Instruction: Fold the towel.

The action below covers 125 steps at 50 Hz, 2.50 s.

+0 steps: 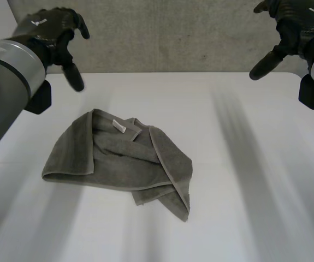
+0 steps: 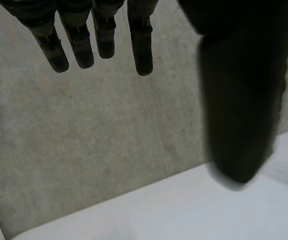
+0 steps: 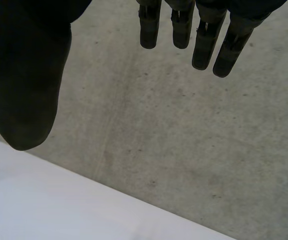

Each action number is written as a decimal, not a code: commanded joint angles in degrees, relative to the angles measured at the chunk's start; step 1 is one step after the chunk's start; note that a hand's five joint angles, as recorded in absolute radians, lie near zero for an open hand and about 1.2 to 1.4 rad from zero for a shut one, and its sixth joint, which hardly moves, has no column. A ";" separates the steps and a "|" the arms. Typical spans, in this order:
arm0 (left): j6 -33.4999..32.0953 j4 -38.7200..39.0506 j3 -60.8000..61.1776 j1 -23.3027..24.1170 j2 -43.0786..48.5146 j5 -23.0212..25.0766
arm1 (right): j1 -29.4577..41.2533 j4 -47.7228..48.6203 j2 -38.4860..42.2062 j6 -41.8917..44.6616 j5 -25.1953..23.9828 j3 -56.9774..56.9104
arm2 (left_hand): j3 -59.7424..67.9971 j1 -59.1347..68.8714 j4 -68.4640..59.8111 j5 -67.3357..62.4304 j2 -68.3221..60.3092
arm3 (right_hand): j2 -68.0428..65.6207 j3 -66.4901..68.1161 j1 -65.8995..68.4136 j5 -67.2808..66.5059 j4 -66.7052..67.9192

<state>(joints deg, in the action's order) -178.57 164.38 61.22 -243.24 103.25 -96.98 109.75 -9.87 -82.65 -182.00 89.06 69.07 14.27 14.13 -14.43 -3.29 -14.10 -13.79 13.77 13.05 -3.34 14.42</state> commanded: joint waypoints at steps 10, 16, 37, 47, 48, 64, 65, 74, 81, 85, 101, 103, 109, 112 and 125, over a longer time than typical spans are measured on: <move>-0.28 -0.37 -0.84 -0.30 -0.94 -2.69 | 0.03 -2.35 0.56 4.10 5.23 -1.48 | -4.06 -3.91 4.21 3.08 3.88 | 3.79 -3.77 -3.05 3.34 -4.42; -0.72 -0.37 -1.01 -0.65 -1.20 -2.77 | 0.12 -5.59 1.26 6.04 6.74 -2.62 | -4.06 -3.91 4.21 3.08 3.88 | 3.79 -3.77 -3.05 3.34 -4.42; -1.69 -0.55 -1.45 -0.83 -0.68 -2.16 | 0.64 -7.97 3.28 6.40 4.80 -3.76 | -3.39 -3.24 3.54 2.40 3.21 | 3.79 -3.77 -3.05 3.34 -4.42; -1.87 -2.13 -2.07 -0.83 -0.15 -1.98 | 0.56 -7.97 3.19 6.48 2.78 -3.59 | -3.22 -3.07 3.37 2.24 3.04 | 3.79 -3.77 -3.05 3.34 -4.42; -1.87 -2.39 -2.24 -0.83 -0.15 -1.90 | 0.47 -7.97 3.19 6.48 2.78 -3.59 | -3.22 -3.07 3.37 2.24 3.04 | 3.79 -3.77 -3.05 3.34 -4.42; -7.14 -2.75 1.71 -0.74 1.96 2.41 | 1.96 -9.55 2.58 16.42 -5.22 2.12 | -3.22 -3.07 3.37 2.24 3.04 | 3.79 -3.77 -3.05 3.34 -4.42; -9.66 -2.22 4.93 -0.74 3.00 4.41 | 3.09 -9.99 2.40 18.94 -6.87 4.13 | -2.88 -2.74 3.04 1.90 2.71 | 3.79 -3.77 -3.05 3.34 -4.42; -19.44 4.81 15.95 -2.76 10.48 7.51 | 11.63 -5.51 3.72 23.98 -10.66 17.07 | -2.21 -2.06 2.36 1.23 2.03 | 3.79 -3.77 -3.05 3.34 -4.42; -22.52 12.55 18.94 -5.05 15.49 10.32 | 17.42 2.38 7.05 27.48 -10.84 24.17 | -1.70 -1.56 1.86 0.72 1.53 | 2.03 -2.02 -1.29 1.59 -2.66; -22.61 13.77 18.50 -5.22 18.47 13.30 | 19.80 7.30 9.78 30.65 -10.67 27.95 | -1.87 -1.73 2.03 0.89 1.70 | -2.51 2.52 3.25 -2.95 1.87; -23.84 18.70 15.25 -5.22 26.83 13.13 | 20.42 15.40 16.99 32.15 -9.61 30.60 | -1.87 -1.73 2.03 0.89 1.70 | -19.50 19.52 20.24 -19.95 18.87; -23.84 18.79 14.90 -5.31 27.27 13.13 | 20.16 16.36 17.08 32.24 -9.52 30.78 | -1.87 -1.73 2.03 0.89 1.70 | -19.51 19.52 20.25 -19.96 18.88; -24.19 18.61 12.96 -5.31 28.76 11.56 | 19.63 19.36 18.75 32.24 -9.35 30.78 | -1.87 -1.73 2.03 0.89 1.70 | -19.68 19.69 20.42 -20.12 19.04; -24.19 18.61 12.52 -5.66 29.03 9.98 | 19.19 20.32 19.36 32.32 -9.08 30.69 | -1.87 -1.73 2.03 0.89 1.70 | -19.68 19.69 20.42 -20.12 19.05; -26.82 18.88 12.08 -7.68 29.99 7.77 | 17.78 23.75 21.56 34.78 -8.03 30.60 | -1.87 -1.73 2.03 0.89 1.70 | -23.03 23.04 23.77 -23.47 22.39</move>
<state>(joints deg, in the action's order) -203.74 183.19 73.45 -250.00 132.54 -89.03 128.02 12.89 -61.71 -148.00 80.20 99.71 14.27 14.02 -14.18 -3.15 -13.96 -33.54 33.78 33.99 -23.92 33.97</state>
